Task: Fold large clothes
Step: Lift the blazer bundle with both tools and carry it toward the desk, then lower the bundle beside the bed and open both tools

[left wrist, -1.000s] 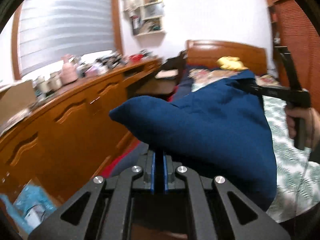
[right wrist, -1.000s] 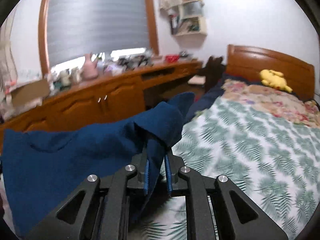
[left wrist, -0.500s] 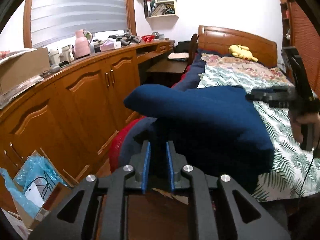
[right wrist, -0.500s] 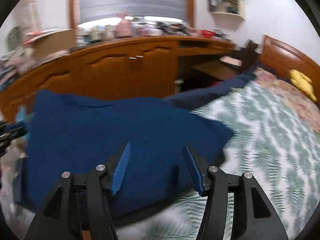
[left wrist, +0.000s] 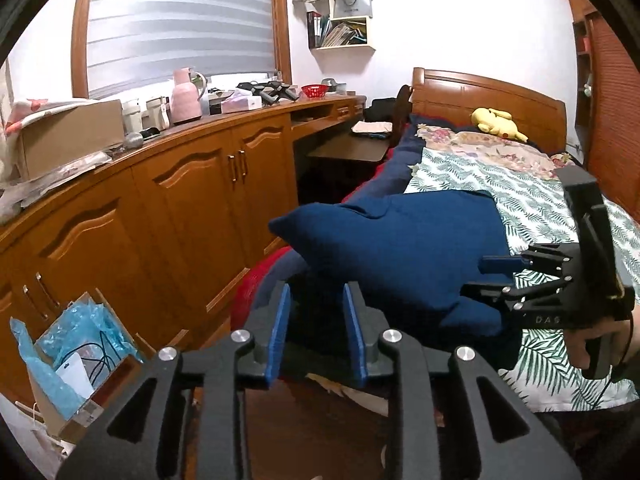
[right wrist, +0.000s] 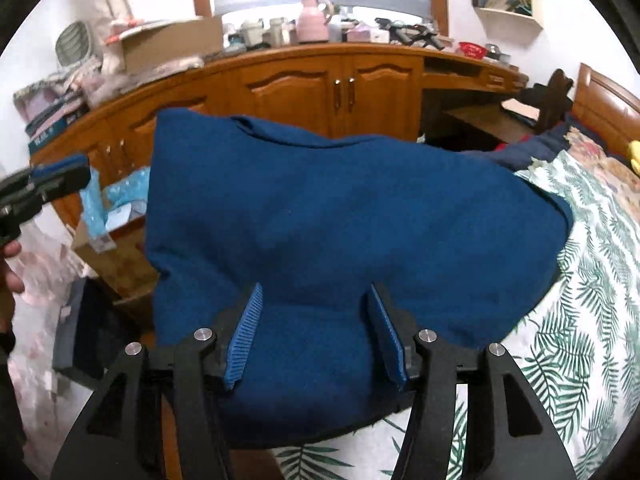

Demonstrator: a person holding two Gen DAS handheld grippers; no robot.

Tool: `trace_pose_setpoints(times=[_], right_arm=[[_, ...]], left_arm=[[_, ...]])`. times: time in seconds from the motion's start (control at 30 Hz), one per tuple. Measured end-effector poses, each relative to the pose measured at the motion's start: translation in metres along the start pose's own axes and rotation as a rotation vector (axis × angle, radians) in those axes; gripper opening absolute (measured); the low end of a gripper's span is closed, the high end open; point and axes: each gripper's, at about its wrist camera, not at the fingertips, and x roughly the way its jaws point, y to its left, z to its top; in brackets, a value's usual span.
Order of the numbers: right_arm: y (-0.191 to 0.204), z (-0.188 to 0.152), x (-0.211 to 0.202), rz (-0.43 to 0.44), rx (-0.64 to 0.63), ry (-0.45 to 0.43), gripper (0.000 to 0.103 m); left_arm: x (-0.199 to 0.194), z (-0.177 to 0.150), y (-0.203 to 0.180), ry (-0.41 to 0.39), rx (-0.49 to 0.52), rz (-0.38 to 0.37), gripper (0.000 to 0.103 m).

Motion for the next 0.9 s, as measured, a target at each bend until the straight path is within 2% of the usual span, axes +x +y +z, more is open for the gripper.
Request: trace_pose_setpoints(times=[0.2,0.3,0.43,0.53,0.73,0.9], right_arm=[[-0.01,-0.02,-0.053,-0.062,0.028,-0.051,0.056],[-0.016,-0.04,-0.08,-0.104,0.028,-0.055,0.064],[-0.036,-0.07,-0.123,-0.164,0.052,-0.09,0.083],[-0.053,-0.094,-0.149,-0.217,0.086,-0.101,0.088],[-0.09,-0.154,-0.196,-0.383,0.162,-0.103,0.09],[-0.115,-0.204,-0.238,-0.506,0.244,-0.099,0.09]], left_arm=[[-0.005,0.001,-0.038,0.005,0.026,-0.028,0.027],[-0.004,0.001,-0.066,0.015,0.044,-0.047,0.027],[-0.001,-0.004,-0.118,0.017,0.092,-0.055,0.027],[0.001,-0.01,-0.156,0.018,0.126,-0.076,0.027],[0.013,-0.02,-0.227,0.058,0.152,-0.23,0.028],[0.017,-0.027,-0.285,0.067,0.189,-0.297,0.028]])
